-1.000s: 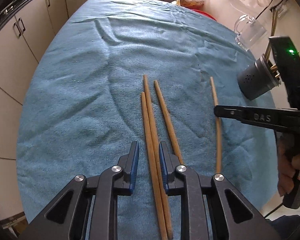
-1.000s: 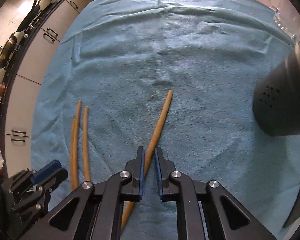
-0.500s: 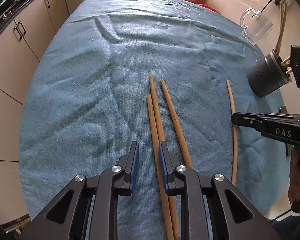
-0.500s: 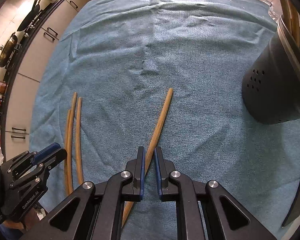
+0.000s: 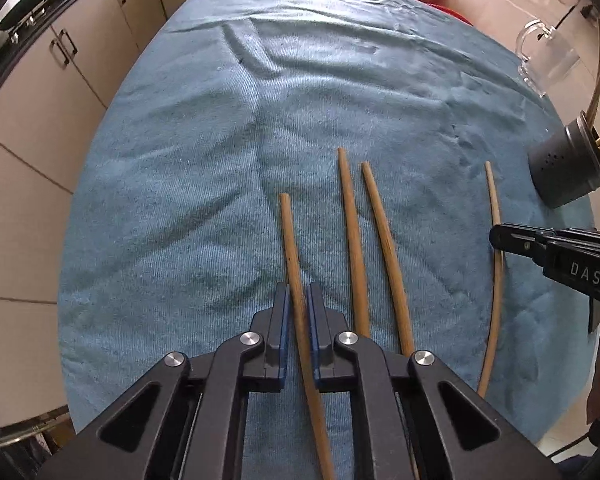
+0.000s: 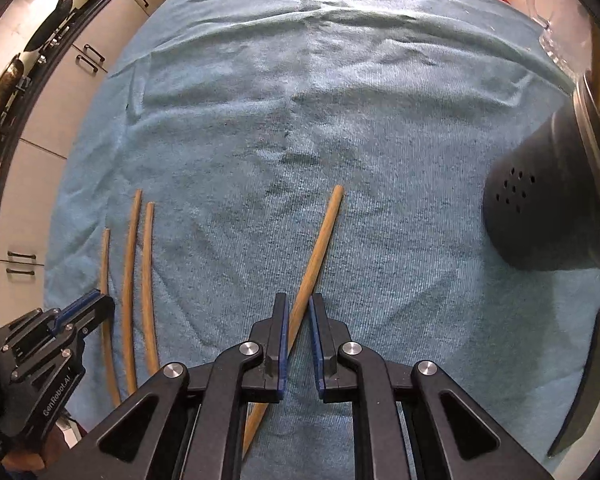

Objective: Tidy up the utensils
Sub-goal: 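Lift the held chopsticks upright with both tools and carry them over the cup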

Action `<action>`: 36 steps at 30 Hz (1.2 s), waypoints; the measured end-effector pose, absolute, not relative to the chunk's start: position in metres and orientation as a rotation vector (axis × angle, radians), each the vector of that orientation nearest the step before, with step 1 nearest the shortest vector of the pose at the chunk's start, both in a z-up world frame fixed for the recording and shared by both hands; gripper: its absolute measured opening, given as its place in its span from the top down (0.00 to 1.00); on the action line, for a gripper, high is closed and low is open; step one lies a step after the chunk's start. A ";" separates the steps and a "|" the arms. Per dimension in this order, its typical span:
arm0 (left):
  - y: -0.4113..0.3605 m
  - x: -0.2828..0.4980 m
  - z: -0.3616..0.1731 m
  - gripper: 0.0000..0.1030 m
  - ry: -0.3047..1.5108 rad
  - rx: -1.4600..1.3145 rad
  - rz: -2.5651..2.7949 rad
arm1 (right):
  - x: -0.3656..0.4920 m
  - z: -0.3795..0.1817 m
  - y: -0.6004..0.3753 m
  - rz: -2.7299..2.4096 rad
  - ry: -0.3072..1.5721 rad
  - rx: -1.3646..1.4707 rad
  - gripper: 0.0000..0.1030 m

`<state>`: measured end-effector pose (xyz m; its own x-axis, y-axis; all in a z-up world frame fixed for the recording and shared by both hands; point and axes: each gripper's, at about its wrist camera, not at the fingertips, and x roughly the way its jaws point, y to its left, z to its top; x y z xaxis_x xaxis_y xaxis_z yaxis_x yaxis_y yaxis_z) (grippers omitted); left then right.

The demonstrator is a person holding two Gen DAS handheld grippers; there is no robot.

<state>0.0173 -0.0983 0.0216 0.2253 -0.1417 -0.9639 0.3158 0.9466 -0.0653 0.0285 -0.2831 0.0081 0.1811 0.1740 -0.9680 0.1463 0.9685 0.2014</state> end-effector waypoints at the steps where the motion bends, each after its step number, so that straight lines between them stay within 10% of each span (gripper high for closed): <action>1: -0.098 0.017 0.022 0.93 1.302 0.157 -0.316 | 0.029 0.008 -0.283 0.023 1.392 0.272 0.90; 36: -0.059 -0.047 0.178 0.94 0.877 -0.009 -0.360 | -0.074 0.160 -0.286 0.128 0.809 0.293 0.94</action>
